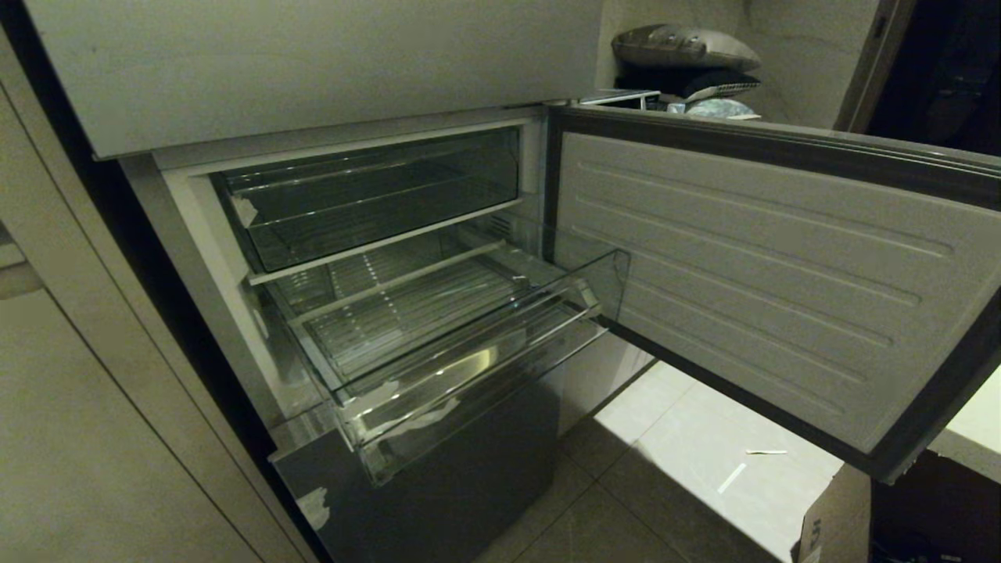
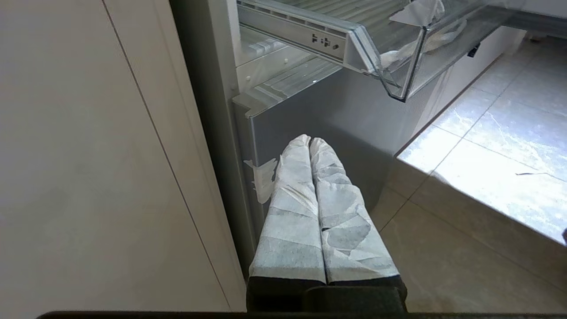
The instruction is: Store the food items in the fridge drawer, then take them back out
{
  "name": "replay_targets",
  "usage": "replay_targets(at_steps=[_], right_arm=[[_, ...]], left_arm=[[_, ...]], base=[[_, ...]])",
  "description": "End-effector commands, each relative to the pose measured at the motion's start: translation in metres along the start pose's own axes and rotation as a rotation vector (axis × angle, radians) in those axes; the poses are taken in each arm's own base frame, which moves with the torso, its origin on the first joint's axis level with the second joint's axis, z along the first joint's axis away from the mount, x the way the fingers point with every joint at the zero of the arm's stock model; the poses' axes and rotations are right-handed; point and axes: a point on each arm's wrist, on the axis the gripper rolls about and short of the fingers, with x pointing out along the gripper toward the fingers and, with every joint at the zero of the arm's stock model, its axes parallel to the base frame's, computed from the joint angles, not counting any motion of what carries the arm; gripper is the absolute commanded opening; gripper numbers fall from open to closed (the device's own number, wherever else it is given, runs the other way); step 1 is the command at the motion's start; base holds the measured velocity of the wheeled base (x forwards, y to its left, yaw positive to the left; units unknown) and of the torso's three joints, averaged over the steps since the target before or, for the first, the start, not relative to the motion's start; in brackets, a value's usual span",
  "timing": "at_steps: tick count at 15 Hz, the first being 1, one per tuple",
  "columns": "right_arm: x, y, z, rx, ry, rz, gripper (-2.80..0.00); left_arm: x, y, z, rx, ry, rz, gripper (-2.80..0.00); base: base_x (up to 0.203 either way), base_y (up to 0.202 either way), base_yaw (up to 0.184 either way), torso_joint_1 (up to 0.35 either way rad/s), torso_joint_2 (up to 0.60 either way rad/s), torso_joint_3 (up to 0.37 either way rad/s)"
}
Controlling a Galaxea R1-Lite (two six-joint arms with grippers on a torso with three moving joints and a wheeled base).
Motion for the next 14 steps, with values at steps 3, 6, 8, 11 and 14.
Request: replay_targets(at_steps=[3,6,8,11,14], right_arm=[[0.052,-0.025,-0.011,-0.028,0.171,-0.057,0.0],[0.077,-0.043,0.002,-0.055,0.175,-0.096,0.0],[0.086,-0.055,0.01,-0.074,0.164,-0.126,0.0],[0.103,-0.068,0.017,-0.086,0.166,-0.145,0.0],[0.117,-0.079,0.017,-0.084,0.184,-0.16,0.0]], left_arm=[[0.0,0.0,0.0,0.0,0.0,0.0,-2.8],[0.0,0.0,0.0,0.0,0.0,0.0,-2.8],[0.0,0.0,0.0,0.0,0.0,-0.001,-2.8],[0.0,0.0,0.0,0.0,0.0,-0.001,-2.8],[0.0,0.0,0.0,0.0,-0.001,0.0,-2.8]], base=[[0.0,0.0,0.0,0.0,0.0,0.0],[0.0,0.0,0.0,0.0,0.0,0.0],[0.0,0.0,0.0,0.0,0.0,0.0],[0.0,0.0,0.0,0.0,0.0,0.0],[0.0,0.0,0.0,0.0,0.0,0.0]])
